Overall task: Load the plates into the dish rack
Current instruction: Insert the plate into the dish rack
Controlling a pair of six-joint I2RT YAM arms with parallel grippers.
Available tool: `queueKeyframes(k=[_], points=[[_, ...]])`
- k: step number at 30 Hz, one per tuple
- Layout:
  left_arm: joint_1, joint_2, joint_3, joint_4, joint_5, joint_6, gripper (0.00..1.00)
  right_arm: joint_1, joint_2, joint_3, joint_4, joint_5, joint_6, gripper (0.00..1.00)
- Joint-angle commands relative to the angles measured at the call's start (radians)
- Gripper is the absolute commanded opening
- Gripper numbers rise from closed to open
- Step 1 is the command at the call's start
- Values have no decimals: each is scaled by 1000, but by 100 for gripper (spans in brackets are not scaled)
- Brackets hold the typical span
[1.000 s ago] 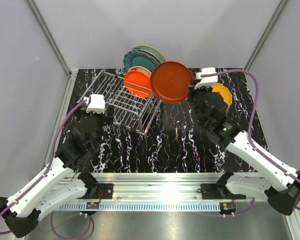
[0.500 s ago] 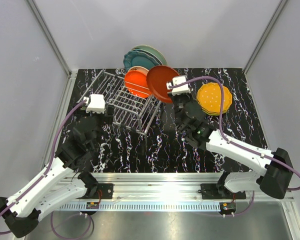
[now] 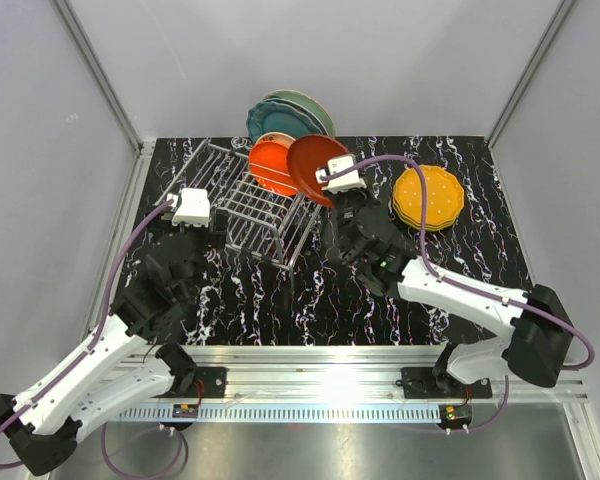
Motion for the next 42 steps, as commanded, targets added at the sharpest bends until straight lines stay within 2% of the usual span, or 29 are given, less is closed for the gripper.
queueKeyframes(k=[1, 14, 18, 26, 42], points=[[4, -6, 3, 54, -6, -1, 99, 23, 32, 18, 101, 1, -44, 0], [2, -9, 12, 39, 20, -19, 99, 66, 127, 53, 245, 29, -210, 0], [4, -11, 12, 37, 22, -19, 99, 68, 127, 67, 346, 45, -296, 0], [4, -13, 14, 36, 25, -22, 99, 66, 107, 66, 377, 38, -376, 0], [4, -8, 14, 34, 25, -22, 99, 68, 147, 29, 331, -25, -310, 0]])
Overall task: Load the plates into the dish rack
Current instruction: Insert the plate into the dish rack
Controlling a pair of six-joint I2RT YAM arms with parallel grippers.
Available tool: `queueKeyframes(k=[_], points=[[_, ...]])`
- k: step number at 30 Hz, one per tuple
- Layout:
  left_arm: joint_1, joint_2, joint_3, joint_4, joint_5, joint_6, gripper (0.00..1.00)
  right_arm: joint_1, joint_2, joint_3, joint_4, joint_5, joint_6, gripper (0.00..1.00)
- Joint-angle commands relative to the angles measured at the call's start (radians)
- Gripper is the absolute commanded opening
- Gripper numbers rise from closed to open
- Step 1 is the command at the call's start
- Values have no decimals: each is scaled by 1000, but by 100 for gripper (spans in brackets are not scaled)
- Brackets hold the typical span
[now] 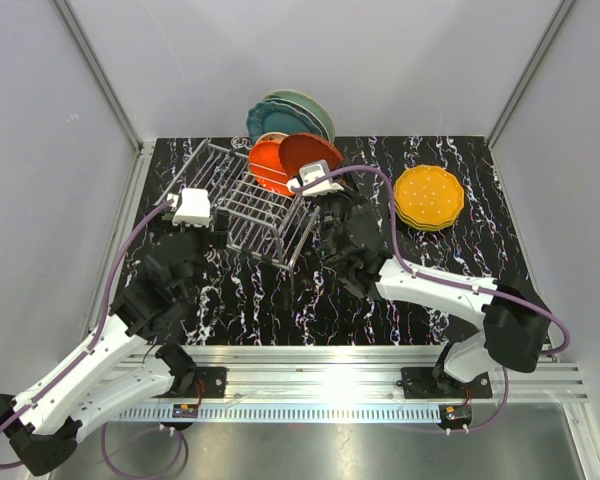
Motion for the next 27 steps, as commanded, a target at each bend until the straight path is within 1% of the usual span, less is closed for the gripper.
queueKeyframes(k=[1, 10, 17, 20, 25, 27], points=[[4, -9, 14, 35, 9, -14, 99, 12, 10, -1, 27, -34, 32, 0], [4, -9, 15, 35, 12, -14, 99, 18, 13, -8, -6, -58, 61, 0], [4, -12, 14, 35, 12, -14, 99, 21, -3, 16, -114, -106, 139, 0], [4, -12, 14, 34, 12, -12, 99, 26, 2, 27, -143, -126, 167, 2], [4, -14, 12, 34, 9, -12, 99, 38, 22, 51, -155, -140, 169, 12], [2, -15, 14, 34, 9, -12, 99, 41, 31, 65, -154, -143, 161, 14]])
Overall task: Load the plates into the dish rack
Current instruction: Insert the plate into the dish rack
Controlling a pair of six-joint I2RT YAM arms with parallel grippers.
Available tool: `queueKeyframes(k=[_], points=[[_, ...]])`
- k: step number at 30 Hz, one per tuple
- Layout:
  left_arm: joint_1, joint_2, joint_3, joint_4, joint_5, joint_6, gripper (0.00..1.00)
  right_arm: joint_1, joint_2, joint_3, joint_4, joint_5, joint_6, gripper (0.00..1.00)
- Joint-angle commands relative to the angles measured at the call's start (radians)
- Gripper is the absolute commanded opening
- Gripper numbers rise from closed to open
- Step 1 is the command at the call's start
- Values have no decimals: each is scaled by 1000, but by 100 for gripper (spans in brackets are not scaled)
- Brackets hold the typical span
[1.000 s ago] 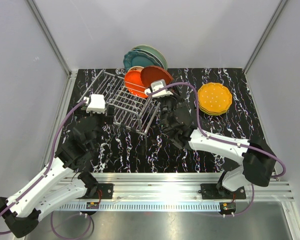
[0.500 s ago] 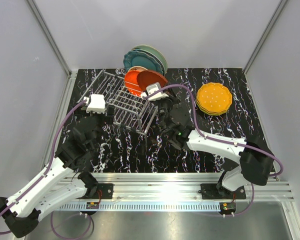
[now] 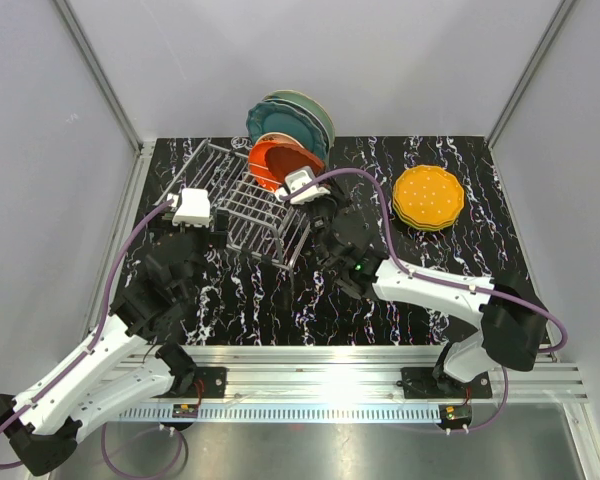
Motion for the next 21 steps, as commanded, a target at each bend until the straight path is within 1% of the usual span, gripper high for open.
queueKeyframes(k=[1, 7, 8, 11, 14, 15, 18, 19, 21], points=[[4, -15, 12, 34, 9, -12, 99, 26, 17, 59, -12, -37, 28, 15], [4, -20, 14, 34, 9, -11, 99, 30, 41, 96, -27, -52, 17, 16], [4, -20, 12, 35, 9, -11, 99, 32, 49, 101, -32, -57, 17, 19], [4, -21, 14, 35, 9, -11, 99, 33, 67, 122, -50, -65, 16, 21], [4, -23, 14, 34, 9, -11, 99, 35, 89, 144, -67, -72, 13, 26], [4, -23, 12, 35, 9, -11, 99, 36, 92, 148, -68, -74, 11, 30], [4, -24, 14, 35, 9, -9, 99, 38, 103, 165, -68, -77, 5, 35], [4, -26, 12, 35, 10, -9, 99, 39, 104, 168, -68, -79, 4, 38], [2, -26, 14, 34, 10, -7, 99, 42, 101, 176, -64, -85, 1, 40]])
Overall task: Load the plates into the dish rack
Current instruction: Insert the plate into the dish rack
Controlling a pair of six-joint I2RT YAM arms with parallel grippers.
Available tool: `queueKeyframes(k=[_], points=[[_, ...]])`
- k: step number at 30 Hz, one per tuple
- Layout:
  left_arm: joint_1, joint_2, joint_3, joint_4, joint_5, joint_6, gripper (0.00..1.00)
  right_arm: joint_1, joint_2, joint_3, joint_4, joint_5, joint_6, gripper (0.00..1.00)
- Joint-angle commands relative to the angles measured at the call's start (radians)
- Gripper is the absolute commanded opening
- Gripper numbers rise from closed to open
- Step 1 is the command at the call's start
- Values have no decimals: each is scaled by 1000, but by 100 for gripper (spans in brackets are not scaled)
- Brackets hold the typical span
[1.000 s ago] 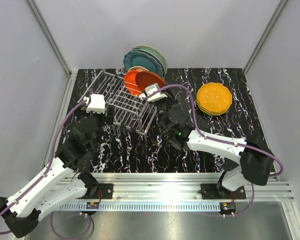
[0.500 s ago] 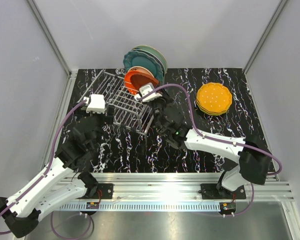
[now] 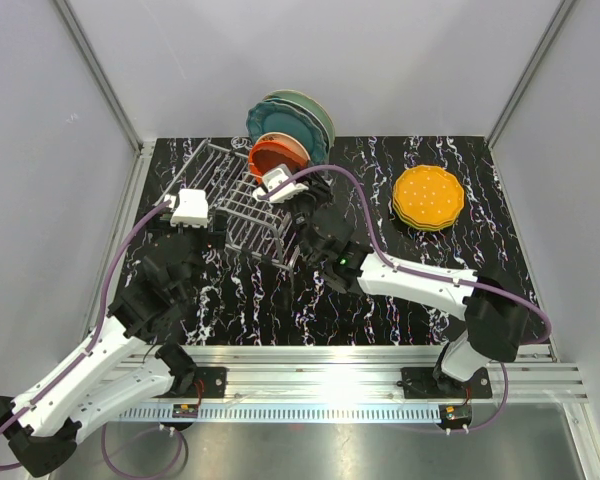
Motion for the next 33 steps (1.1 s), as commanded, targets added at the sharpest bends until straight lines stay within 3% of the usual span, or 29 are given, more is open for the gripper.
queueKeyframes(k=[1, 8, 18, 33], points=[[4, -14, 12, 35, 10, -9, 99, 15, 5, 53, 6, -27, -1, 43], [4, -15, 14, 35, 9, -6, 99, 16, 3, 81, 5, -34, -10, 49], [4, -11, 11, 37, 9, -6, 99, 15, 3, 98, 3, -33, -19, 50], [4, -11, 9, 37, 5, -2, 99, -5, 54, 193, -126, -94, 97, 54]])
